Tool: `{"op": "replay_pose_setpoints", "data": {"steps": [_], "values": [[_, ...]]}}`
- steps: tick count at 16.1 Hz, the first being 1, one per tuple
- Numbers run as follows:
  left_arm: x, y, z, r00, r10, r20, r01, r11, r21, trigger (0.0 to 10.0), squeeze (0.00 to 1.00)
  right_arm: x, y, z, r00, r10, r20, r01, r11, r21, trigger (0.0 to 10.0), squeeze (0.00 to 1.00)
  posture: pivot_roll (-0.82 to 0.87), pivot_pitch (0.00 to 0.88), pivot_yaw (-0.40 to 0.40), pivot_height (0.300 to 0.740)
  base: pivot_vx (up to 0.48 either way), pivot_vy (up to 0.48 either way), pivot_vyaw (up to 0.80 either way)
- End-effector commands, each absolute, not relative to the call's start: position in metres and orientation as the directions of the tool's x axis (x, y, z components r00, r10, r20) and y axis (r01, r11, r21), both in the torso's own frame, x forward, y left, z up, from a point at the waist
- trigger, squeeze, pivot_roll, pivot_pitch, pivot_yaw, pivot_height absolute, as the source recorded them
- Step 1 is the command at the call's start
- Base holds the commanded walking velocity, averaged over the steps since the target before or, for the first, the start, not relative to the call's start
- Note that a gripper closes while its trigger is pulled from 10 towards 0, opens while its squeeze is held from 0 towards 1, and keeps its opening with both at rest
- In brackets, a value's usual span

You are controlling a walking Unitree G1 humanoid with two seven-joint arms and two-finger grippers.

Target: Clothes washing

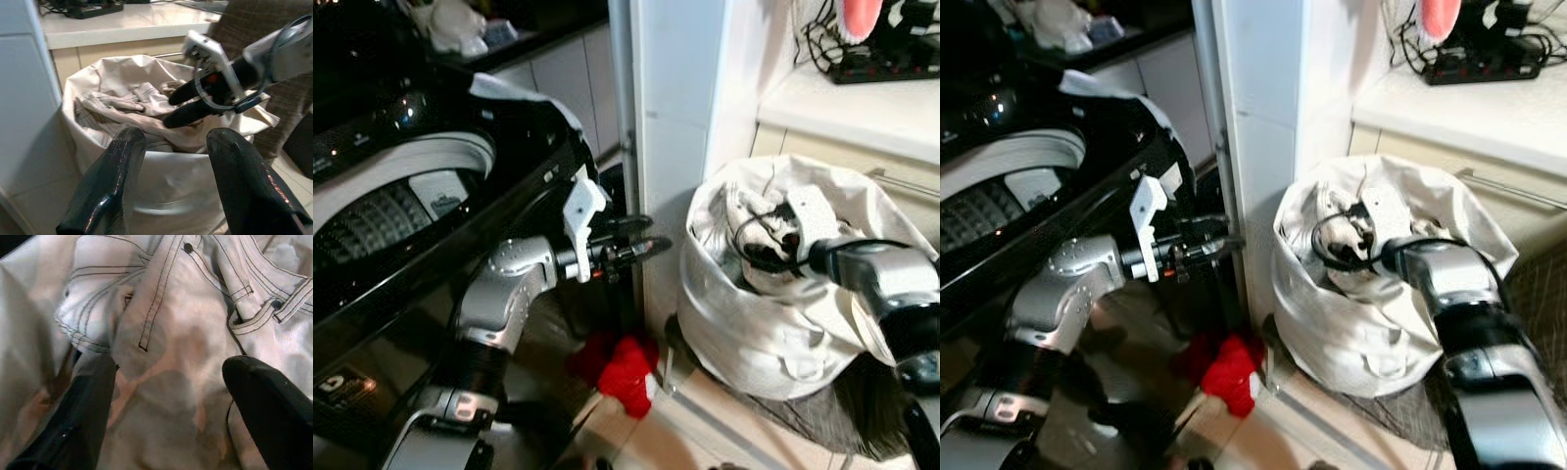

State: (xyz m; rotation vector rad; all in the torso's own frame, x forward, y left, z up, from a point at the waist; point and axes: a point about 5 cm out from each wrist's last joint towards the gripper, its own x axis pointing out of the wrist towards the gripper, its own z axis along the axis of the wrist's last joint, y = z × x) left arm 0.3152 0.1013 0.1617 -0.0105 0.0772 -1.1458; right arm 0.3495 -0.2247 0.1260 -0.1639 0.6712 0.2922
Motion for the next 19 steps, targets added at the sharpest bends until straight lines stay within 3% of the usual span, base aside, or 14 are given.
{"op": "replay_pose_setpoints", "data": {"steps": [1, 7, 9, 10, 11, 15, 16, 17, 19], "values": [[0.31, 0.1, 0.17, 0.39, -0.919, -0.06, 0.919, 0.392, -0.041, 10.0, 0.0, 0.36, -0.214, 0.126, 0.747, 0.263, -0.61, -0.364, 0.93, -0.046, 10.0, 1.0, -0.1, 0.0, 0.109, 0.74, 0.0, 0.0, 0.0], [0.301, 0.105, 0.178, 0.38, -0.922, -0.074, 0.922, 0.384, -0.046, 10.0, 0.0, 0.377, -0.2, 0.138, 0.784, 0.322, -0.53, -0.389, 0.921, -0.016, 10.0, 1.0, -0.06, 0.0, 0.089, 0.74, 0.0, 0.0, 0.0], [0.298, 0.106, 0.176, 0.37, -0.923, -0.107, 0.925, 0.376, -0.051, 10.0, 0.0, 0.376, -0.201, 0.125, 0.751, 0.248, -0.612, -0.389, 0.915, -0.106, 10.0, 1.0, -0.06, 0.0, 0.097, 0.74, 0.0, 0.0, 0.0], [0.297, 0.105, 0.175, 0.358, -0.926, -0.119, 0.929, 0.367, -0.059, 10.0, 0.0, 0.374, -0.201, 0.116, 0.727, 0.217, -0.651, -0.403, 0.903, -0.148, 10.0, 0.73, -0.06, 0.0, 0.101, 0.74, 0.0, 0.0, 0.0], [0.295, 0.105, 0.175, 0.346, -0.93, -0.126, 0.932, 0.356, -0.067, 10.0, 0.0, 0.373, -0.201, 0.112, 0.715, 0.204, -0.669, -0.413, 0.895, -0.168, 10.0, 0.0, -0.06, 0.0, 0.099, 0.74, 0.0, 0.0, 0.0], [0.288, 0.103, 0.172, 0.341, -0.93, -0.138, 0.932, 0.353, -0.08, 10.0, 0.0, 0.366, -0.205, 0.094, 0.693, 0.143, -0.707, -0.433, 0.866, -0.249, 10.0, 0.0, -0.03, 0.0, 0.076, 0.74, 0.0, 0.0, 0.0], [0.287, 0.103, 0.172, 0.352, -0.926, -0.136, 0.928, 0.364, -0.081, 10.0, 0.0, 0.365, -0.21, 0.093, 0.705, 0.099, -0.702, -0.421, 0.855, -0.302, 3.4, 0.0, -0.03, 0.0, 0.069, 0.74, 0.0, 0.0, 0.0], [0.287, 0.104, 0.172, 0.359, -0.923, -0.138, 0.925, 0.372, -0.079, 10.0, 0.0, 0.367, -0.211, 0.095, 0.719, 0.086, -0.69, -0.399, 0.863, -0.308, 0.0, 0.0, -0.02, 0.0, 0.065, 0.74, 0.0, 0.0, 0.0], [0.287, 0.107, 0.172, 0.372, -0.918, -0.139, 0.92, 0.384, -0.077, 10.0, 0.0, 0.369, -0.21, 0.098, 0.728, 0.093, -0.679, -0.392, 0.869, -0.301, 0.0, 0.0, -0.03, 0.0, 0.064, 0.74, 0.0, 0.0, 0.0]]}}
